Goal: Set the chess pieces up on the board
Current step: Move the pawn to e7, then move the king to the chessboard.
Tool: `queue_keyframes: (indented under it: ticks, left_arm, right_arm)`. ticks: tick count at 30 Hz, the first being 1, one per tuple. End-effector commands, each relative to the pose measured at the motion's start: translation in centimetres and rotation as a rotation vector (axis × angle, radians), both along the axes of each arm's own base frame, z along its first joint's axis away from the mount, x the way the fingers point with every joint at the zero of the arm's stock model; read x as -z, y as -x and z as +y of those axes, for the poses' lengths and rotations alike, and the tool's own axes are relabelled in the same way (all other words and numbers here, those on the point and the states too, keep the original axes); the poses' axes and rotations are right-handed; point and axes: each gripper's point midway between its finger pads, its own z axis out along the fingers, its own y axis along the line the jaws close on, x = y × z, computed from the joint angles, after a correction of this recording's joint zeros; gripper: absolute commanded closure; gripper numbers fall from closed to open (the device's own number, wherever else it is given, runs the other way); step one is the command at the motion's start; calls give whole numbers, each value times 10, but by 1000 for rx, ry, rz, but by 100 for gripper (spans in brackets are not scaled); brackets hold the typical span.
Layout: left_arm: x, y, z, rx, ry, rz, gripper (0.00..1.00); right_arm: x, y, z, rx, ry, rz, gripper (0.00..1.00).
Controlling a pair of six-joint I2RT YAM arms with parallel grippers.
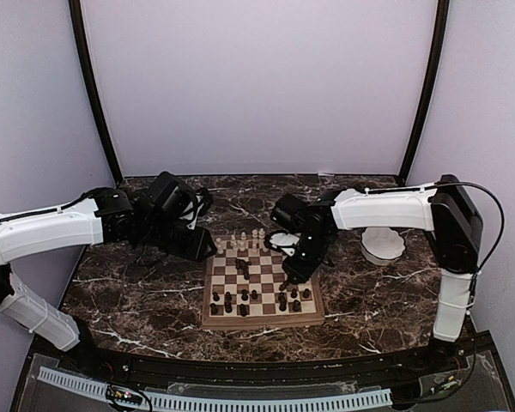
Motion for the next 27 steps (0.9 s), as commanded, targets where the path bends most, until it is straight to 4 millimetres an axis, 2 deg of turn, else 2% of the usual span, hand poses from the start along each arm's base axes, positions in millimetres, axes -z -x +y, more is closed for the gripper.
queue_keyframes:
  ticks: [1, 6, 13, 16, 20, 27]
  left_arm:
    - [-9, 1, 2, 10, 4, -9, 72]
    - [-9, 0, 1, 11, 7, -9, 71]
    - [3, 2, -4, 30, -2, 24, 72]
    - [11, 5, -10, 63, -1, 51, 73]
    - [22, 8, -28, 129, 10, 106, 76]
    - [43, -1, -64, 168, 16, 176, 81]
  right_arm:
    - [0, -12, 24, -3, -38, -11, 59]
    - [1, -16, 35, -11, -63, -10, 59]
    - [-4, -13, 49, -22, -123, 26, 59]
    - [-20, -14, 51, 4, -158, 13, 60]
    - [-50, -15, 49, 27, -212, -26, 59]
    - [-92, -17, 36, 90, -306, -106, 59]
